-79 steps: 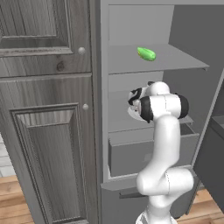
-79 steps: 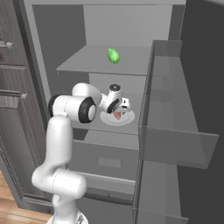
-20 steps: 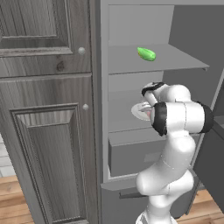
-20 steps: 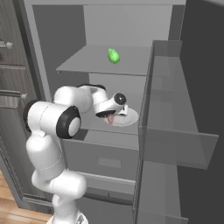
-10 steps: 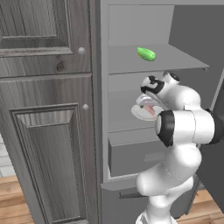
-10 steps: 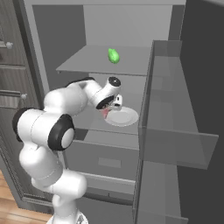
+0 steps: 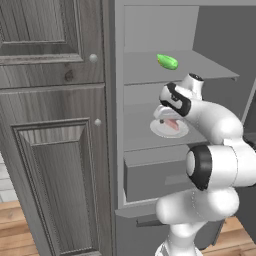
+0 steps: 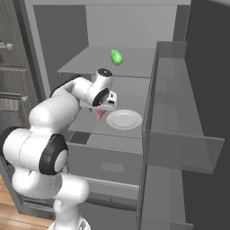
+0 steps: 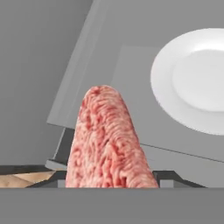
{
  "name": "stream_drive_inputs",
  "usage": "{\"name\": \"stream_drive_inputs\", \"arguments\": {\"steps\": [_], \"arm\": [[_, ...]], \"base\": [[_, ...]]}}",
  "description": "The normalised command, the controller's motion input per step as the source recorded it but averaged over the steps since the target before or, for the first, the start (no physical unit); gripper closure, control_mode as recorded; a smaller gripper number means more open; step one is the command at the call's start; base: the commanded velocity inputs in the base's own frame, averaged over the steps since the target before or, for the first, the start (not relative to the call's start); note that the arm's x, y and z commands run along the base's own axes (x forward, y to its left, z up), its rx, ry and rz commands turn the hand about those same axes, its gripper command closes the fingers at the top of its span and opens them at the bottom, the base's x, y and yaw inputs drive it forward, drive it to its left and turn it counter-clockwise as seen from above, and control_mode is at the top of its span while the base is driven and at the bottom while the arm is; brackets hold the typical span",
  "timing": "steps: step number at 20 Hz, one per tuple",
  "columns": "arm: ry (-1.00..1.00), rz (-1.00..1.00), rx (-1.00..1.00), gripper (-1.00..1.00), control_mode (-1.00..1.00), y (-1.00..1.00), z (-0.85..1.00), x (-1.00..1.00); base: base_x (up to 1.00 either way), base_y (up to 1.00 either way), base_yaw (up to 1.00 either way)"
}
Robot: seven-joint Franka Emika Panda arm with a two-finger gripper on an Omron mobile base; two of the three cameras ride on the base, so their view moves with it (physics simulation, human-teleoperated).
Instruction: Transport the steak from the fridge to the microwave and turn on the microwave.
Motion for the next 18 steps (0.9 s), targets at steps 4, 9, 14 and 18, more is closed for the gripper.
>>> {"name": "stream_drive_inputs", "arguments": {"steps": [4, 9, 14, 18], "arm": [[0.00, 0.00, -0.06, 1.00, -1.00, 0.15, 0.28, -0.62], [0.00, 0.00, -0.05, 1.00, -1.00, 0.06, 0.37, -0.56], [0.00, 0.00, -0.04, 1.00, -1.00, 0.01, 0.33, -0.58], [0.00, 0.00, -0.01, 1.00, -1.00, 0.02, 0.35, -0.55]], "base": [[0.00, 0.00, 0.00], [0.00, 0.00, 0.00], [0.00, 0.00, 0.00], [0.00, 0.00, 0.00]]}}
